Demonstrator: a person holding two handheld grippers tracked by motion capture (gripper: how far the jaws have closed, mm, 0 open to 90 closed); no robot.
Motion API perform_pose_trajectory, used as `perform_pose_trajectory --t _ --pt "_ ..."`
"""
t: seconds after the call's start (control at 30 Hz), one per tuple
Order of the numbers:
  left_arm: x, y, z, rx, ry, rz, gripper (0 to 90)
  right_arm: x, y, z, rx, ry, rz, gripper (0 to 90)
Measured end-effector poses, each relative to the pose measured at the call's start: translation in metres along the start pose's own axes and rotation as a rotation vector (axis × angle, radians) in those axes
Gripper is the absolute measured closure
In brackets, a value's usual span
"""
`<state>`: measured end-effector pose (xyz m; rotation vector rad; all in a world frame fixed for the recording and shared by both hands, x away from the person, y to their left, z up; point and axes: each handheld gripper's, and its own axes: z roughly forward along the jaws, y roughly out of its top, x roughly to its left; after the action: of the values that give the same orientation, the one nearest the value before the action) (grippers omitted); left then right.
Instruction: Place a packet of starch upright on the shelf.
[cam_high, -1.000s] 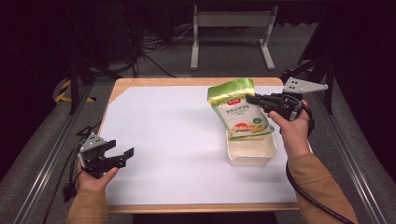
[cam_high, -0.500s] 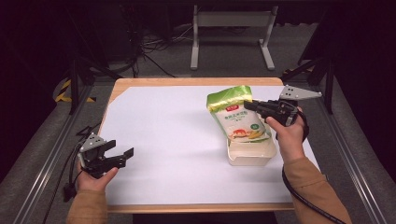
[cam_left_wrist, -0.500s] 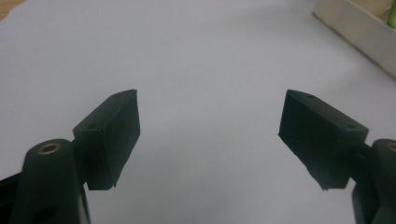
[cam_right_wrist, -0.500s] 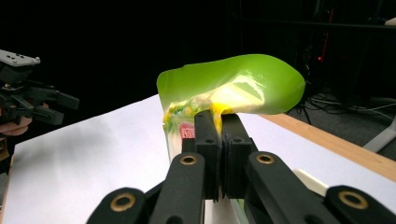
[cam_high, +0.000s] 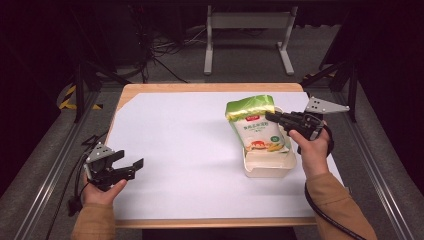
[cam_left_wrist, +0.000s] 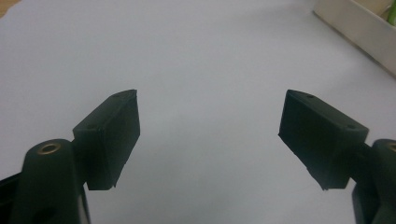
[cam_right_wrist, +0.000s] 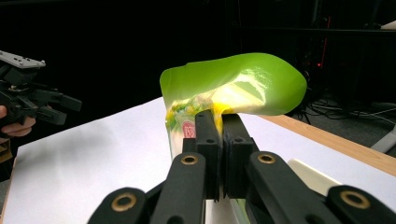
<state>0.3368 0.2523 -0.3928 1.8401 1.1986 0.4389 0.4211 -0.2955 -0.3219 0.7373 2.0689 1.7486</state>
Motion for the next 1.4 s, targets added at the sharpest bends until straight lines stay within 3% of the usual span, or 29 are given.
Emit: perform_pose_trajectory --t 0.4,0.53,0.87,1.1,1.23,1.4 --pt "-0.001 0.0 0.0 0.006 -0.001 0.003 21.1 -0.001 -0.012 -0.026 -0.014 -0.032 -0.021 86.6" --pt "-0.001 0.0 0.0 0.006 0.0 0.003 21.1 0.003 -0.014 -0.034 0.007 -0.06 -0.062 86.6" --pt "-0.001 0.001 0.001 0.007 -0.002 0.002 21.0 0.007 -0.018 -0.048 0.051 -0.122 -0.108 86.7" --pt "-0.001 0.0 0.002 0.007 0.0 0.006 21.0 0.005 -0.027 -0.053 0.076 -0.148 -0.086 86.8" --pt "-0.001 0.0 0.001 0.009 -0.002 0.006 21.0 0.007 -0.039 -0.051 0.127 -0.156 -0.087 86.9" --pt "-0.001 0.0 0.001 0.012 -0.001 0.009 21.0 0.007 -0.04 -0.052 0.125 -0.158 -0.078 86.8"
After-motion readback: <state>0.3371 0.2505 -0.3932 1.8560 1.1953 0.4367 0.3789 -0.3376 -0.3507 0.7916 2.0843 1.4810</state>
